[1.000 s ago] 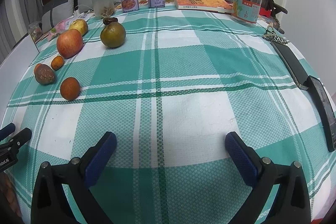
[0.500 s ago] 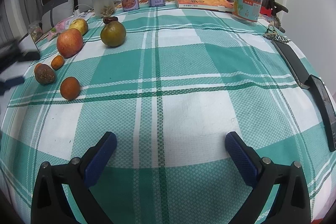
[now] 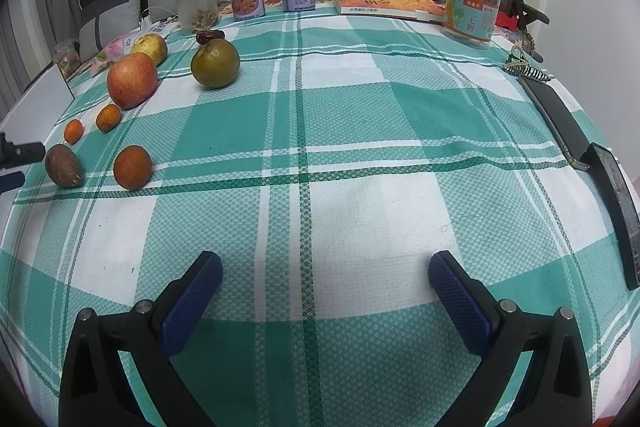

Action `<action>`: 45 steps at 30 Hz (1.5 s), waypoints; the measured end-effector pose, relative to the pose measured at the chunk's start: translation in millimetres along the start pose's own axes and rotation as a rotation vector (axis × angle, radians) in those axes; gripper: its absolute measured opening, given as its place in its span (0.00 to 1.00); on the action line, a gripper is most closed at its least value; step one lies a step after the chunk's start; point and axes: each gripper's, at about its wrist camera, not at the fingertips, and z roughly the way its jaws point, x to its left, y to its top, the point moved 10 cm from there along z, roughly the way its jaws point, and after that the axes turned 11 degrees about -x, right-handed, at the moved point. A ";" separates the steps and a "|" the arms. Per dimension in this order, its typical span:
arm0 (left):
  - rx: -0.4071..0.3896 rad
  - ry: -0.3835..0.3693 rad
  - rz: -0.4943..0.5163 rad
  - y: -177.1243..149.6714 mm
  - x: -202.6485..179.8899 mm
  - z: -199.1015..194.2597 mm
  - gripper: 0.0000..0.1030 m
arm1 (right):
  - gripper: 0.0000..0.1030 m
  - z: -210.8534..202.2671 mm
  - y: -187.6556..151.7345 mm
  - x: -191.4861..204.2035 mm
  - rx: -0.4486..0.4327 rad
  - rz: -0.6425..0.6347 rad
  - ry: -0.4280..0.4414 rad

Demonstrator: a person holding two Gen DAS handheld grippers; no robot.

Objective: Organize fruits
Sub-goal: 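Move the left tool to the second sweet potato and close on it, then lift the sweet potato with the left tool while the right tool grasps the brown round fruit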

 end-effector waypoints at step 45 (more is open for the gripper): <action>0.042 0.076 0.225 -59.5 23.0 -10.4 0.93 | 1.00 -0.5 0.2 -1.0 0.001 0.006 0.004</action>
